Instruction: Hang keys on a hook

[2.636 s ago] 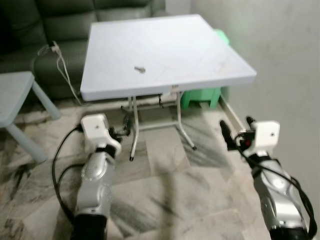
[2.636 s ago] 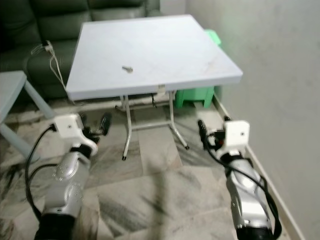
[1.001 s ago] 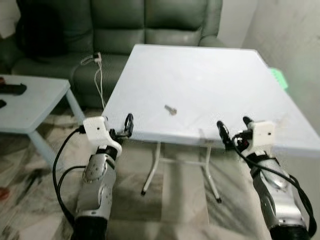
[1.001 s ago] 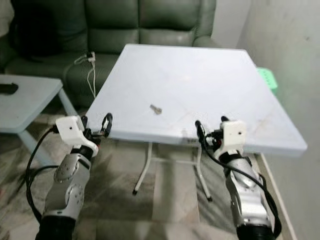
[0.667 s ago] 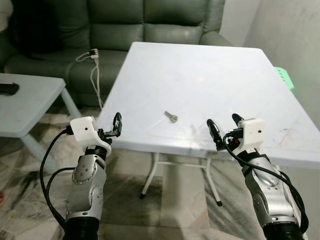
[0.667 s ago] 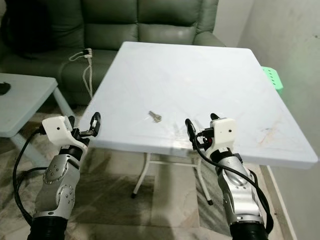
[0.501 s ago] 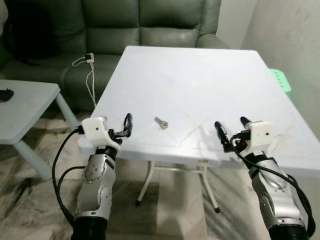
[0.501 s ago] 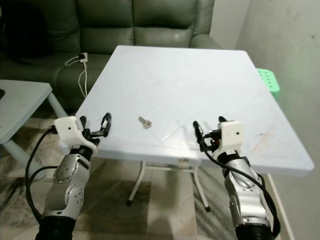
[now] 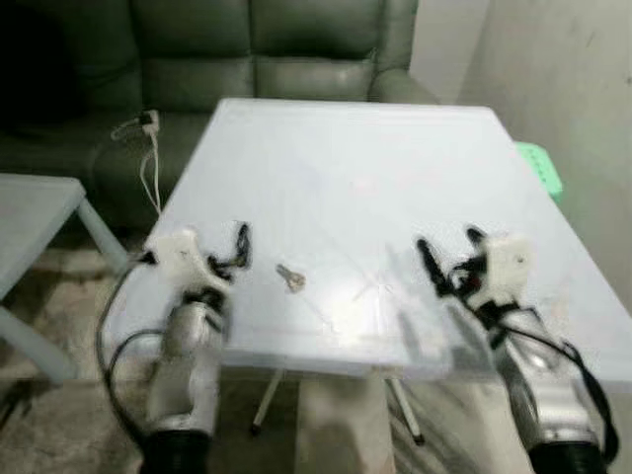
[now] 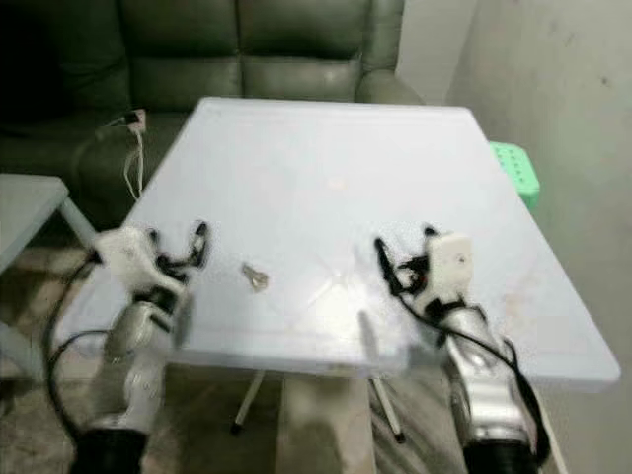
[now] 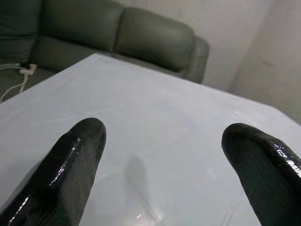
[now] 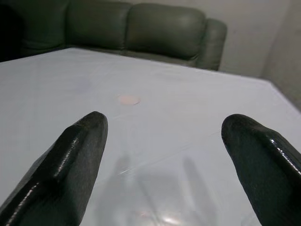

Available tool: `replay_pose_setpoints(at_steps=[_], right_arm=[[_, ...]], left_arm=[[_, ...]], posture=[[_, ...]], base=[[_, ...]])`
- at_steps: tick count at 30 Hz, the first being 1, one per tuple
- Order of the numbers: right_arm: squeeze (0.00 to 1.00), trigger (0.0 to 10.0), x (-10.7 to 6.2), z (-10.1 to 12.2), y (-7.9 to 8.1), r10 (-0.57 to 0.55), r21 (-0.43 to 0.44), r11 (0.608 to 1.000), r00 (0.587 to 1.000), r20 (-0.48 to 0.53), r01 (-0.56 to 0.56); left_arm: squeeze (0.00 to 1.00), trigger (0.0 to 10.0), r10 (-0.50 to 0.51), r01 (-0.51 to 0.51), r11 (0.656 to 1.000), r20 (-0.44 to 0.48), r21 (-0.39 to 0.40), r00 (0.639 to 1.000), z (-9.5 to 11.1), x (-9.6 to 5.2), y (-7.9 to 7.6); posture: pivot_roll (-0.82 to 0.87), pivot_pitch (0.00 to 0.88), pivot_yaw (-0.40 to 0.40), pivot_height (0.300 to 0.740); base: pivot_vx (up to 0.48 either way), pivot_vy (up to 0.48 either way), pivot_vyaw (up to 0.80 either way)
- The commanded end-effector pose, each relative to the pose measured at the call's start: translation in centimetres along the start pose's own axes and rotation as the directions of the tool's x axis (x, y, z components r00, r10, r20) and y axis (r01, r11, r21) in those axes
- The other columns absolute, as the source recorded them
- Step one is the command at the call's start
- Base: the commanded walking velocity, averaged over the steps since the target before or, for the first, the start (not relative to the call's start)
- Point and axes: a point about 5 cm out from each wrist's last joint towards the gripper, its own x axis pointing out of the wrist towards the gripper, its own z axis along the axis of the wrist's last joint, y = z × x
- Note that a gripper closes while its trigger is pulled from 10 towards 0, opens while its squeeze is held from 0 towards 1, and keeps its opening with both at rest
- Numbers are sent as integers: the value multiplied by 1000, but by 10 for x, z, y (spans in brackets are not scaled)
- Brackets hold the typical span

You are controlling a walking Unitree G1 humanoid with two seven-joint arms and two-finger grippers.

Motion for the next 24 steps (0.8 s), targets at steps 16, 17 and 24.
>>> replay_pose_setpoints(at_steps=[16,17,24], right_arm=[[0,10000,19,-4,5,195,-42,980,980,-37,-196],[0,10000,23,-3,7,201,-45,978,979,-35,-203],[0,10000,28,-1,13,215,-38,976,976,-23,-215]], left_arm=[[0,10000,-123,125,990,-36,66,992,-11,-27,-25],[0,10000,-126,128,989,-36,68,991,-12,-29,-27],[0,10000,-89,91,994,-30,56,996,-11,-28,-22]], posture=[[43,37,-66,740],[46,38,-68,740],[51,43,-77,740]], base=[[0,0,0],[0,0,0],[0,0,0]])
